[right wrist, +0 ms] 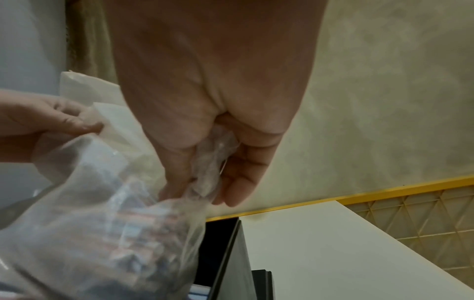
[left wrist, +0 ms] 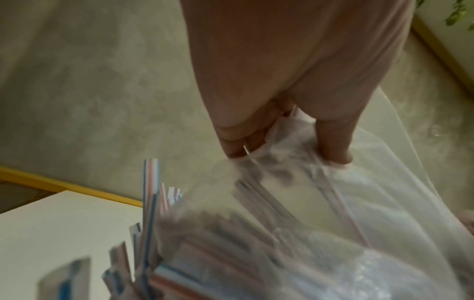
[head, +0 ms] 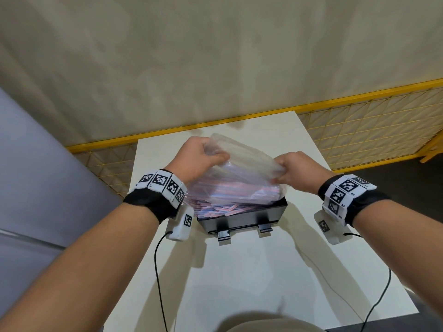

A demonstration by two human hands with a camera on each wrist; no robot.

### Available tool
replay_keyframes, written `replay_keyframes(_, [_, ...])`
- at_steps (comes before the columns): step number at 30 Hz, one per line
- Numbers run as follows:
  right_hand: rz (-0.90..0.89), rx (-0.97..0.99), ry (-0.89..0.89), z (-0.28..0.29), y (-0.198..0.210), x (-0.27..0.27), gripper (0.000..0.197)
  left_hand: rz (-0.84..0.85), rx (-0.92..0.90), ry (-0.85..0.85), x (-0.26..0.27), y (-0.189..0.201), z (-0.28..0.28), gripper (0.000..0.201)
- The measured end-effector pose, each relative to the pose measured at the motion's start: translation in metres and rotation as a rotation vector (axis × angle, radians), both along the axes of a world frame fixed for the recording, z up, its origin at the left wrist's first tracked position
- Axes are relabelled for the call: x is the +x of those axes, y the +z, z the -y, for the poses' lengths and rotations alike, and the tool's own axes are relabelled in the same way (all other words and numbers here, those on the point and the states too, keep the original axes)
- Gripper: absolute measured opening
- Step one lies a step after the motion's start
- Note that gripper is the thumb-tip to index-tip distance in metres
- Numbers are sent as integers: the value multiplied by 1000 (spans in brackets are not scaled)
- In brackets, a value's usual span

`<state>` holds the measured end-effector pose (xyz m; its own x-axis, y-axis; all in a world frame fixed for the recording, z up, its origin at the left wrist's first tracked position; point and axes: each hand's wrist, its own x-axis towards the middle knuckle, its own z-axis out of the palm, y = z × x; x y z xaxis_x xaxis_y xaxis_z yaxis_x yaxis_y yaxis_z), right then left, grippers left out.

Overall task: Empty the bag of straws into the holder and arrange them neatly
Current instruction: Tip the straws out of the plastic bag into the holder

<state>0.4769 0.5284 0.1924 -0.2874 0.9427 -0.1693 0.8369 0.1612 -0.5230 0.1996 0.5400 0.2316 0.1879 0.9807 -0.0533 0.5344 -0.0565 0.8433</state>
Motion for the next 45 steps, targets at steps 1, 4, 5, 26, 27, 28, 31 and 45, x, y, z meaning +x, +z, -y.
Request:
replay_keyframes(1, [-10,9,0,-1,0,0,25,20,3,12,1,0,2,9])
replay_keyframes(4, [-11,0,4,-3,-2,-2,18,-13,30,54,2,-3,1,17])
replay_keyframes(5, [-15,-4,6,-4,-3,-1,13,-31,25,57,1,-4,0,19])
replay_keyframes(26, [127,-78,68,8,-4,-12,17,-375,-56,-178,6,4,14,66])
replay_keyframes(27, [129,-66,73,8,-5,-11,17,-444,-53,-212,4,3,15,56])
replay_keyframes(28, [128,-50,86,9,-5,-12,15,-497,-35,-219,-1,0,15,39])
replay_keyframes(31, [82,-47,80,9,-7,-13,6,-447,2,-148,-8,-9,13,26])
replay_keyframes(45, [69,-57,47,7,-14,-21,31,-237,54,80,1,-18,9,25])
